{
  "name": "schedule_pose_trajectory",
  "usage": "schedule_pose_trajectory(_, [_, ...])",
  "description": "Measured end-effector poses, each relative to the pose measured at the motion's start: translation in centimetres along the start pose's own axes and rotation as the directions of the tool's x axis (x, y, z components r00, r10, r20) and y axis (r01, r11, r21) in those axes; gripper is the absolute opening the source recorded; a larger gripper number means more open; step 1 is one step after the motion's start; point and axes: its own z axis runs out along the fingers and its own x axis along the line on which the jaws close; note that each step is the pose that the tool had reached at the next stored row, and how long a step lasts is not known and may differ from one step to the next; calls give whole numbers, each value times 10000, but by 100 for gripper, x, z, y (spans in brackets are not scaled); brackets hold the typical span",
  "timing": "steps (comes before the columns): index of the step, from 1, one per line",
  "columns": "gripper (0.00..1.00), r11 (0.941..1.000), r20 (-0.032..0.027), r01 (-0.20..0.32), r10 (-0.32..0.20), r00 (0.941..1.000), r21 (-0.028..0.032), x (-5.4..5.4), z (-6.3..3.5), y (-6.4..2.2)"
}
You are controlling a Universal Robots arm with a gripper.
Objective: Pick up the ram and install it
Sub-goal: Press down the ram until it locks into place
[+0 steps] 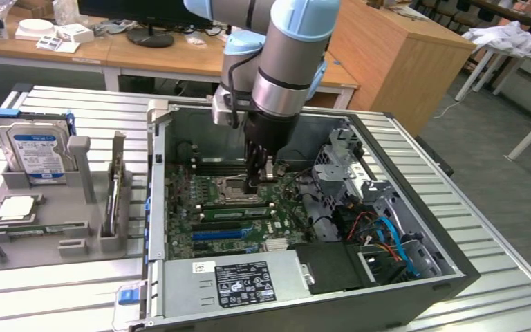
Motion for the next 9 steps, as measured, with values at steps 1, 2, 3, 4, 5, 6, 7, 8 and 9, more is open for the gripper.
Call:
schedule_pose_trajectory(1, [11,10000,0,0,0,10000,1,0,-20,0])
schedule_pose_trajectory(2, [11,10000,1,0,0,10000,1,0,-40,1])
schedule_pose_trajectory(3, [11,10000,0,0,0,10000,0,1,-62,2])
schedule_pose_trajectory(4, [11,10000,0,0,0,10000,0,1,-84,3])
schedule_pose_trajectory(5, [11,10000,0,0,0,10000,0,1,-108,3])
schedule_pose_trajectory(6, [11,10000,0,0,0,10000,0,1,-135,4])
schedule_pose_trajectory(7, [11,10000,0,0,0,10000,0,2,-163,5])
schedule_pose_trajectory(8, [11,10000,1,0,0,10000,0,2,-191,6])
schedule_pose_trajectory(9, [11,10000,1,0,0,10000,1,2,-217,7])
